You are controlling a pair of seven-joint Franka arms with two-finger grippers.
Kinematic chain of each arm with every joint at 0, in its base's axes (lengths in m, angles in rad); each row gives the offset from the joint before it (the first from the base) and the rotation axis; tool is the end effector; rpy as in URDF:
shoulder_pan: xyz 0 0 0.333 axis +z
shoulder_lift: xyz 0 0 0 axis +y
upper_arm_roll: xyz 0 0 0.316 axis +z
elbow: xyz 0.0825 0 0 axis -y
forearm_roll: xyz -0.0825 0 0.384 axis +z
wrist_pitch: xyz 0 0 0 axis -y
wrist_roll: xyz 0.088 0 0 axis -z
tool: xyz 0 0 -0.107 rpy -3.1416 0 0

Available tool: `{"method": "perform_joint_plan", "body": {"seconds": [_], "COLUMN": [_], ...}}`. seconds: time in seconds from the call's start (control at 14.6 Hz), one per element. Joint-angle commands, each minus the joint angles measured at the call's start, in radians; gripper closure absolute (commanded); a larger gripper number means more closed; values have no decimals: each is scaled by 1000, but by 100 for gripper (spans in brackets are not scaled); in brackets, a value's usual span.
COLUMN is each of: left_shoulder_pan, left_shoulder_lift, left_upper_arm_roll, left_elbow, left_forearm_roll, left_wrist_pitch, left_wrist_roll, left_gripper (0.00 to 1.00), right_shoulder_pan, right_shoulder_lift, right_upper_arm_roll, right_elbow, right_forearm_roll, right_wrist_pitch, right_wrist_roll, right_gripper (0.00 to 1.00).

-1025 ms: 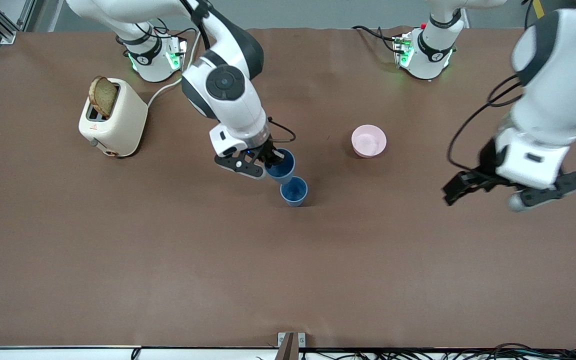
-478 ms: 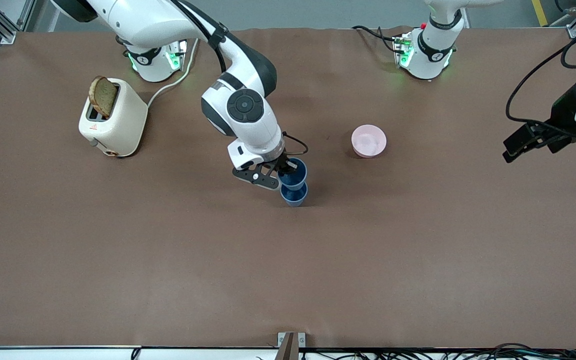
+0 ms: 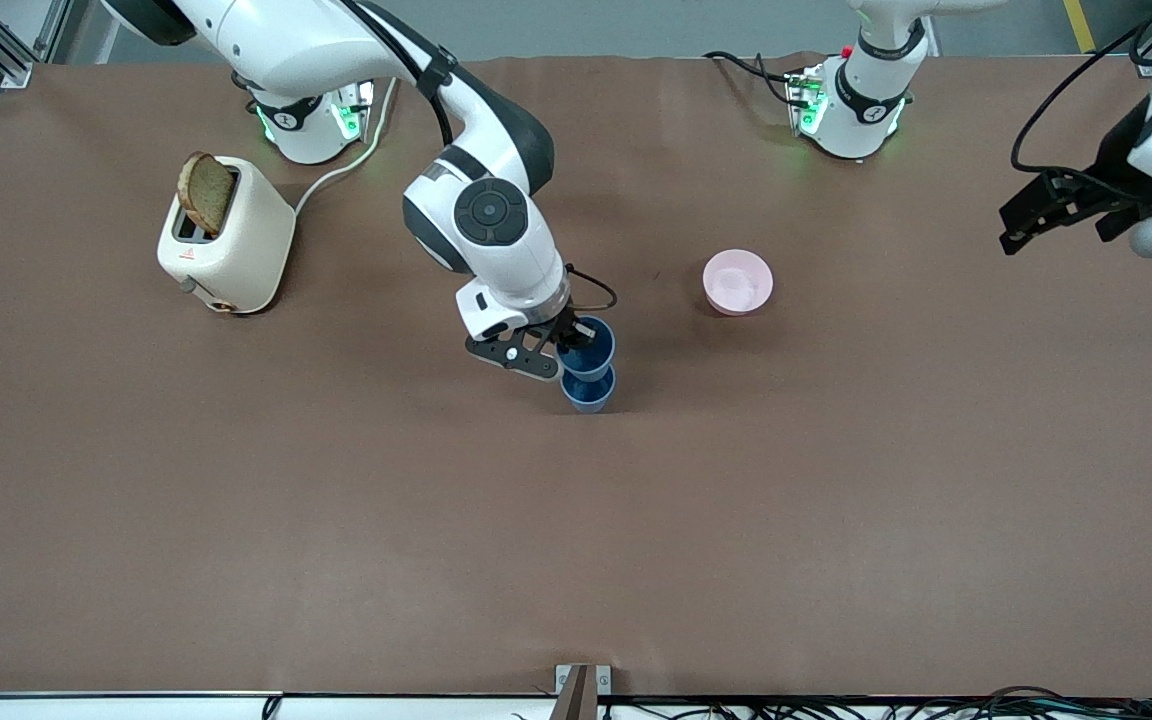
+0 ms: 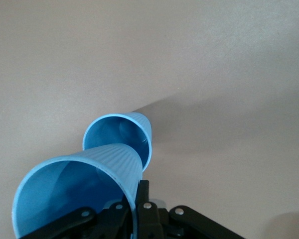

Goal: Stack blue cups with both arms

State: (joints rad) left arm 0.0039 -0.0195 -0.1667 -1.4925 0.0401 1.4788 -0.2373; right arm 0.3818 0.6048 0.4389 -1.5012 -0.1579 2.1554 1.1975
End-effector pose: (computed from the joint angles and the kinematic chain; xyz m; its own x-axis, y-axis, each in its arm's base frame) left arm 0.5326 -0.0839 0.6636 0.9968 0.0779 0.0156 0.0785 -0.9961 -0.0406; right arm 0.5290 0.4785 0.3496 0.9292 -0.3651 -0.0577 -0.3696 -0.9189 -0.1377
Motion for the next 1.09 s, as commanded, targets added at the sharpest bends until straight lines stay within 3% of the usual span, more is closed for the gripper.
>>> {"method": "perform_joint_plan", "body": {"seconds": [0.0, 0.2, 1.02], "left_shoulder_pan": [7, 13, 19], "left_shoulder_lift": [-68, -88, -79], "left_upper_arm_roll": [3, 6, 16], "left_elbow": [-110, -158, -141], "left_forearm_roll": [-20, -20, -20], "left_wrist_pitch": [47, 89, 81], "left_wrist_roll": [96, 156, 184], "left_gripper": [0, 0, 0], "right_shoulder_pan": [3, 3, 6], "right_shoulder_lift": [18, 24, 61], "right_upper_arm_roll": [3, 3, 3], "right_elbow": [13, 13, 12], "right_forearm_roll": [-37, -42, -86], "right_wrist_pitch": [17, 21, 50], "right_wrist_roll": [19, 19, 25], "right_gripper": [99, 99, 98]}}
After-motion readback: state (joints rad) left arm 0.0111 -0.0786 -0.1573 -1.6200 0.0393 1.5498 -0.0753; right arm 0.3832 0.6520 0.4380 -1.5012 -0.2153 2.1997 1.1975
